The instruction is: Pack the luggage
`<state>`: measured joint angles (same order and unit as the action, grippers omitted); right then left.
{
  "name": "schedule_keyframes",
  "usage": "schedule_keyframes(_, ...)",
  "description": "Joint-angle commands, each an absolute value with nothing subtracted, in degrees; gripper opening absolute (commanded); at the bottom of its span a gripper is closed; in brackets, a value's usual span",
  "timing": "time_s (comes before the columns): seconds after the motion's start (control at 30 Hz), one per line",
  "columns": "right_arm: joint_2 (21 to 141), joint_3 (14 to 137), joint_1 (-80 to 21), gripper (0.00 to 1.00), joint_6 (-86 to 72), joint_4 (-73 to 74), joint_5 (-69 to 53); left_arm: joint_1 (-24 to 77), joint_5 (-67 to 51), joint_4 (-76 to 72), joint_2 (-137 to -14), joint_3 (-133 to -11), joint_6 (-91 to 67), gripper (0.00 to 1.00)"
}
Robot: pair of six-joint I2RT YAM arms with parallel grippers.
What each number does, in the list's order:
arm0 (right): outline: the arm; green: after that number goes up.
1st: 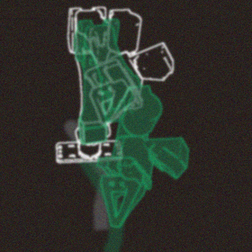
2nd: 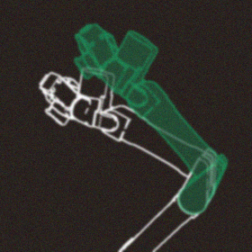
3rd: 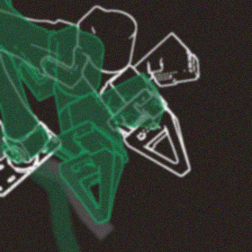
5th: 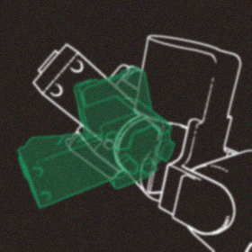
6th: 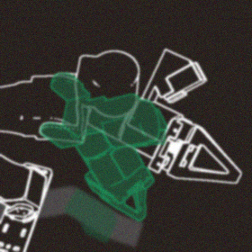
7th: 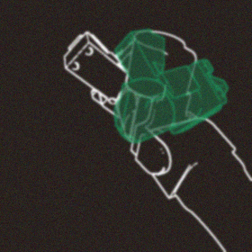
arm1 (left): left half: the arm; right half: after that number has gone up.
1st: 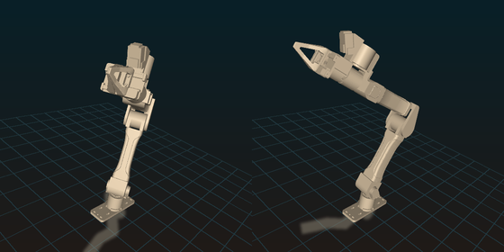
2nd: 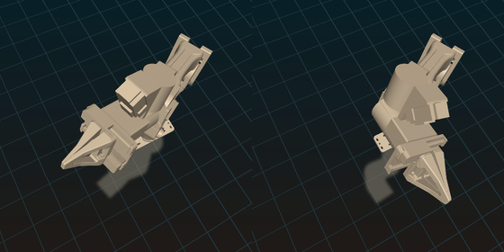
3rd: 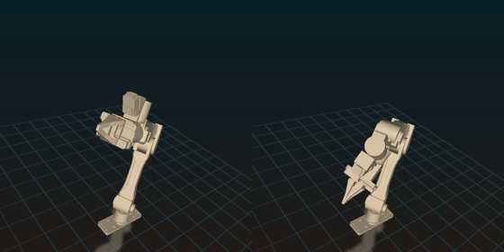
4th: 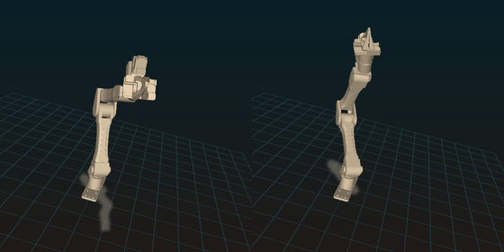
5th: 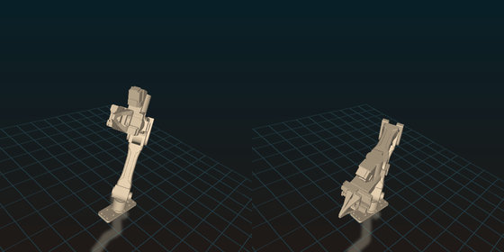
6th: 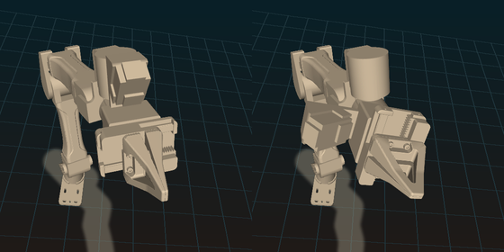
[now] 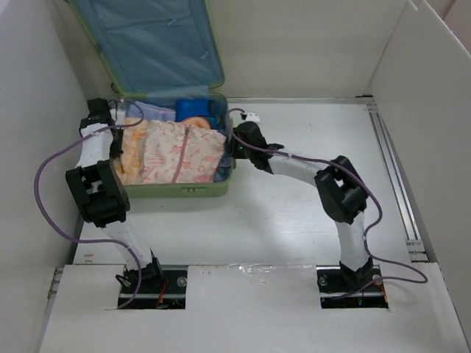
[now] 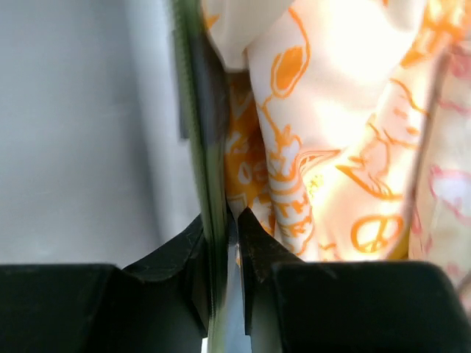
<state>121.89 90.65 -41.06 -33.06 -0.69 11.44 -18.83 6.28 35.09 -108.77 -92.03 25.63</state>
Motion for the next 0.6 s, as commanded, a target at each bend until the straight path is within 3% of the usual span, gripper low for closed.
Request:
schedule_keyframes(0.0,108.9,80.8,-29.5,0.0,-22.6,14.2,15.8,-6.8,-19.1,34.7,-110.9,-89.0,21.9,0.0)
schedule_keyframes(0.17,103.5,74.4,-24.5,0.0,-17.7,12.1,14.7,-1.6,-25.8,35.0,-109.5,-86.0,23.2,0.02)
schedule_keyframes(0.2,102.8,74.4,-23.3,0.0,-17.1,12.1,14.7,-1.1,-26.8,35.0,-108.9,-85.5,22.7,0.17)
schedule_keyframes(0.33,100.0,70.9,-18.8,0.0,-15.6,12.7,14.7,-0.3,-29.6,37.1,-107.8,-86.0,22.1,0.54)
schedule_keyframes(0.43,97.4,68.1,-14.3,0.0,-14.4,12.7,12.7,-0.3,-28.0,38.3,-106.1,-88.9,21.5,0.63)
schedule_keyframes(0.57,93.2,64.5,-9.7,0.0,-10.6,10.4,9.2,-0.3,-26.1,39.5,-103.5,-97.6,19.6,0.66)
